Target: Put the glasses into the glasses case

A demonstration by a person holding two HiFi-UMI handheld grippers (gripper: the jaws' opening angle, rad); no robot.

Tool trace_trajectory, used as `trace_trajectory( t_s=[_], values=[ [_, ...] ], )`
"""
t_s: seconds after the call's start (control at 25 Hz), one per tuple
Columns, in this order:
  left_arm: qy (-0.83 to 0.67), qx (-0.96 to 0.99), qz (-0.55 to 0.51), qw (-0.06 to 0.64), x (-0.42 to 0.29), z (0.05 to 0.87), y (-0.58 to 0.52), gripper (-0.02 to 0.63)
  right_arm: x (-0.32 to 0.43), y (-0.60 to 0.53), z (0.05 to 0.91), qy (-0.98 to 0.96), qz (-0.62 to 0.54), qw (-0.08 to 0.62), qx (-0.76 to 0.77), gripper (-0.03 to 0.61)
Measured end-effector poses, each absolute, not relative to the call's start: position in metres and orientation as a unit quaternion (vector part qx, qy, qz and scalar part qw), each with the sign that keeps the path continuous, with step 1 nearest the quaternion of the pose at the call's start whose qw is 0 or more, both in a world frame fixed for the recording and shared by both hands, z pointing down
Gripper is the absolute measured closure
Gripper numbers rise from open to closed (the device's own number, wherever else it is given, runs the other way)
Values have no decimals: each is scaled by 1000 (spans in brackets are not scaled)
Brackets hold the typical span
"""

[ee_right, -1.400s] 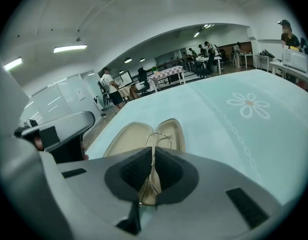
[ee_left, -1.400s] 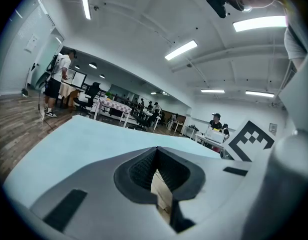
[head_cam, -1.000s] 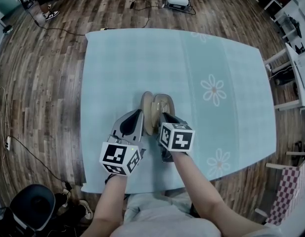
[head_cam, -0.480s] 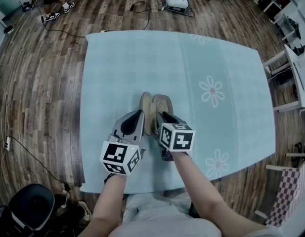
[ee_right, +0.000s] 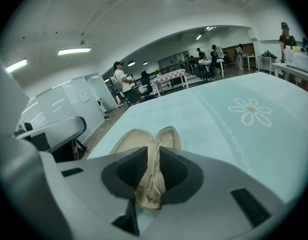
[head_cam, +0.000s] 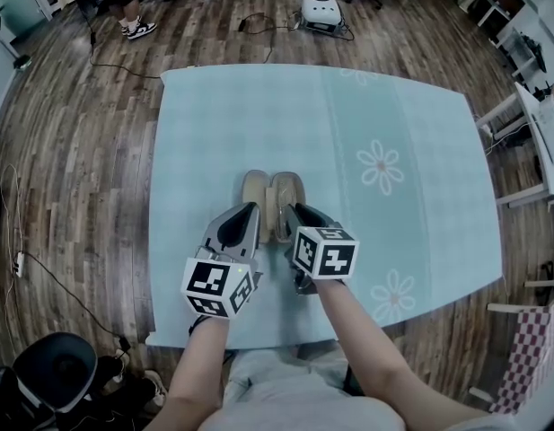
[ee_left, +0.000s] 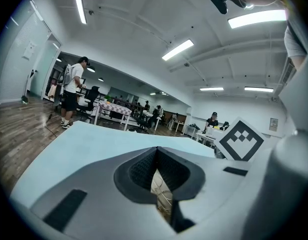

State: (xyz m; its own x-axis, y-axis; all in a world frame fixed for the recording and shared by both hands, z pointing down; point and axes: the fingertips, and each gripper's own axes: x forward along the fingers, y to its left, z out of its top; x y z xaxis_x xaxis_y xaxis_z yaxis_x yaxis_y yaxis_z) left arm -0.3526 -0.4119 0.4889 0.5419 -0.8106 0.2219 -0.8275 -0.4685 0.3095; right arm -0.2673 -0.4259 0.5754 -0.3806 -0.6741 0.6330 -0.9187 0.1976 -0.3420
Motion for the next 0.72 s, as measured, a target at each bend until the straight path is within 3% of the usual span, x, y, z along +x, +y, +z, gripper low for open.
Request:
trace_trajectory(
  t_s=[0.2, 0.28, 0.72],
  values=[
    [-486, 853, 18, 190, -352, 483, -401, 606, -265, -416, 561, -760, 338, 157, 532, 516],
    [-490, 851, 15, 189, -353, 479, -398, 607, -264, -414, 556, -761, 336, 154, 532, 569],
    [-528, 830, -4, 179, -342, 461, -376, 606, -258, -396, 513, -804, 329, 114, 482, 572]
  ],
)
